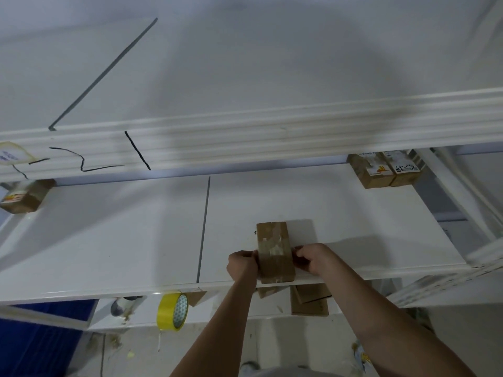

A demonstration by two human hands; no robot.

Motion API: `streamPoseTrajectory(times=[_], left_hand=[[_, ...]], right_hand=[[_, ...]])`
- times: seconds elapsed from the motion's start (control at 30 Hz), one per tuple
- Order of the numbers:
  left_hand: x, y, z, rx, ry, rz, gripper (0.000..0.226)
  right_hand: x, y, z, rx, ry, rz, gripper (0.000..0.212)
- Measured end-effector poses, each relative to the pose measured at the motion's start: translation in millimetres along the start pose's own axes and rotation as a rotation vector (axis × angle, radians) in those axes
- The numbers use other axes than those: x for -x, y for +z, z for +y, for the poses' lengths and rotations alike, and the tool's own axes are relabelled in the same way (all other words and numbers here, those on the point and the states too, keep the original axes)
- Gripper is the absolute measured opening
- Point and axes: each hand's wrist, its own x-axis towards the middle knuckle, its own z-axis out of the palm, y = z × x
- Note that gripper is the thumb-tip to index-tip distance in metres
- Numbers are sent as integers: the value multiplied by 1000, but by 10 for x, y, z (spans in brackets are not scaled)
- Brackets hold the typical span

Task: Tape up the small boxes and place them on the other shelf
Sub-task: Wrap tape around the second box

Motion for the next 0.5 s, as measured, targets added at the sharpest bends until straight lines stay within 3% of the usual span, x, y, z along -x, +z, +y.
streamPoseTrajectory(times=[0.27, 0.37, 0.5], left_hand=[[111, -1, 1, -156, 155, 94, 26], [121, -30, 19, -201, 155, 89, 22], [113, -58, 23, -170, 143, 80, 6]], right_hand=[[421, 55, -67, -41, -30, 66, 9], [545, 92, -83, -3, -75, 147, 18], [606, 135, -20, 170, -319, 331, 12]])
